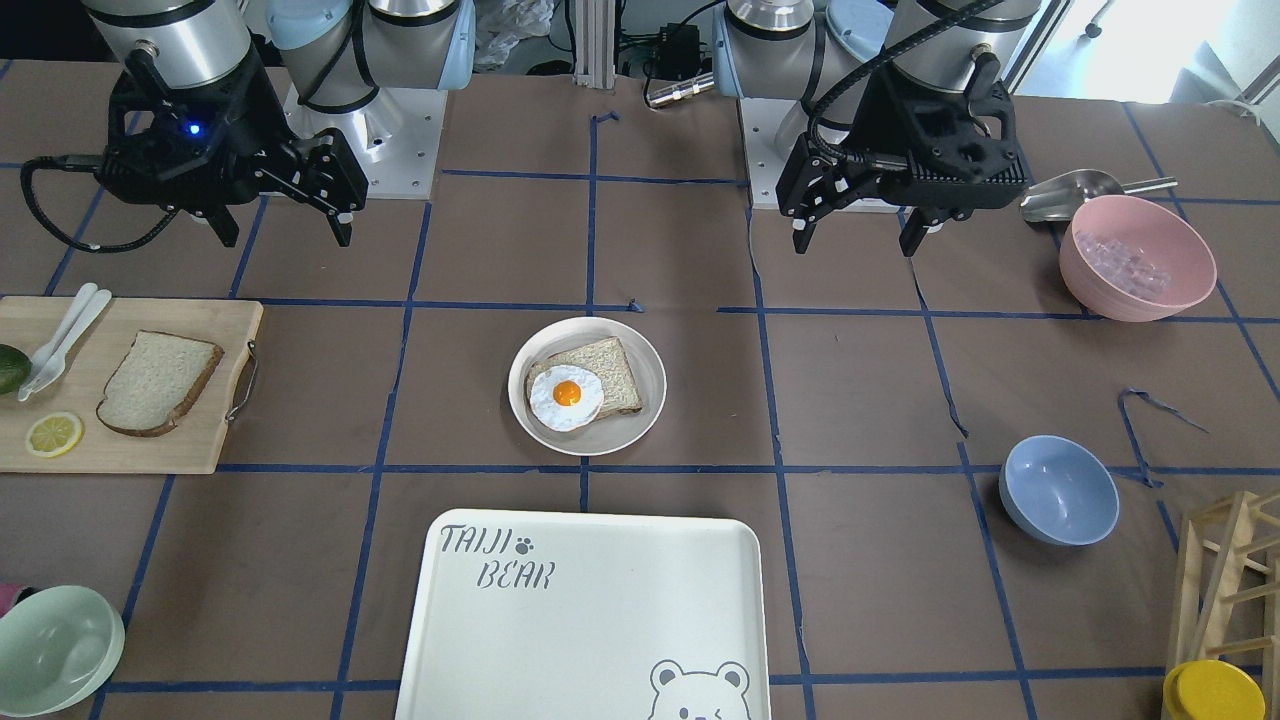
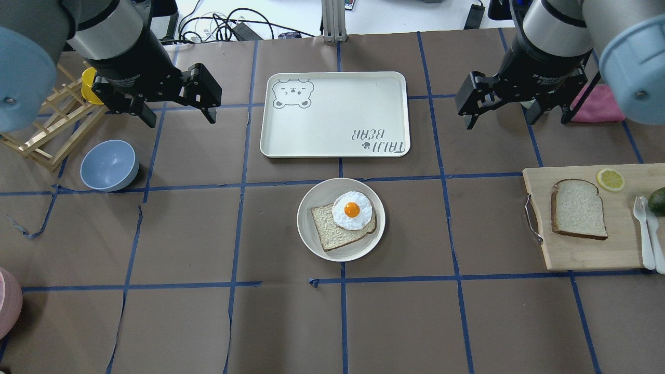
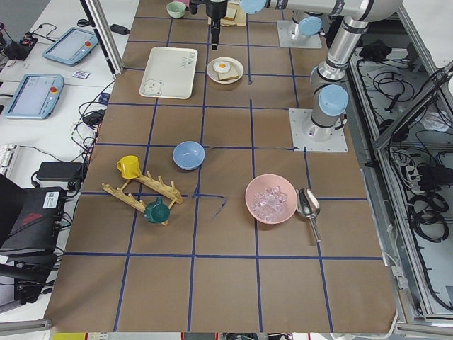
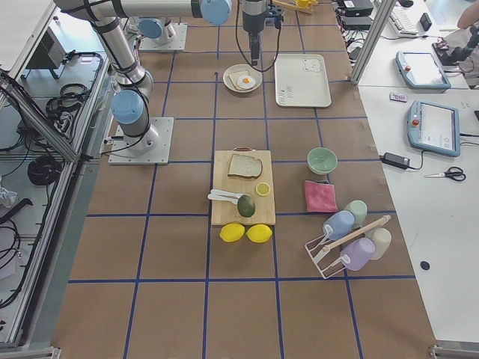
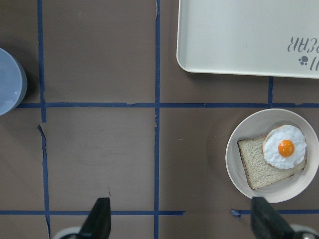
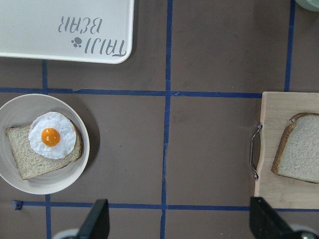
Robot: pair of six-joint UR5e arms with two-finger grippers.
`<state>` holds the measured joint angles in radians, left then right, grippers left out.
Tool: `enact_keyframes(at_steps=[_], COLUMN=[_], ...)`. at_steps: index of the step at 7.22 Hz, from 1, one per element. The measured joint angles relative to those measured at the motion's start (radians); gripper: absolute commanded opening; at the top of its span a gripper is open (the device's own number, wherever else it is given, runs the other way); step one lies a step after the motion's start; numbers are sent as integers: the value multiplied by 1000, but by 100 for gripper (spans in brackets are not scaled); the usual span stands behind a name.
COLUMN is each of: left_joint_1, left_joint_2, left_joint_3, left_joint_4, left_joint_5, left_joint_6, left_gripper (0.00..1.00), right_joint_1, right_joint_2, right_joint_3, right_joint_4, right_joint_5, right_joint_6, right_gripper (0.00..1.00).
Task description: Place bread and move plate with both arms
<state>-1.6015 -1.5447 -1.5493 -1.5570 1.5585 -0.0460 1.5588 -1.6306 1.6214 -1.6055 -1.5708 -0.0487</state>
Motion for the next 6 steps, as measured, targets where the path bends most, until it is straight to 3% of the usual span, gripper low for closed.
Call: enact_keyframes(at_steps=[6], left_joint_1=[0], left_joint_2=[0], left_joint_3=[0], left_joint_4=[0], left_joint_5=[0], left_joint_6=[0], left_gripper=[100], right_joint_1=[-74], right_joint_2=[68], right_joint_3=[10], right_joint_4=[-4], right_joint_5=[-22], right_joint_6=[5], right_gripper=[100])
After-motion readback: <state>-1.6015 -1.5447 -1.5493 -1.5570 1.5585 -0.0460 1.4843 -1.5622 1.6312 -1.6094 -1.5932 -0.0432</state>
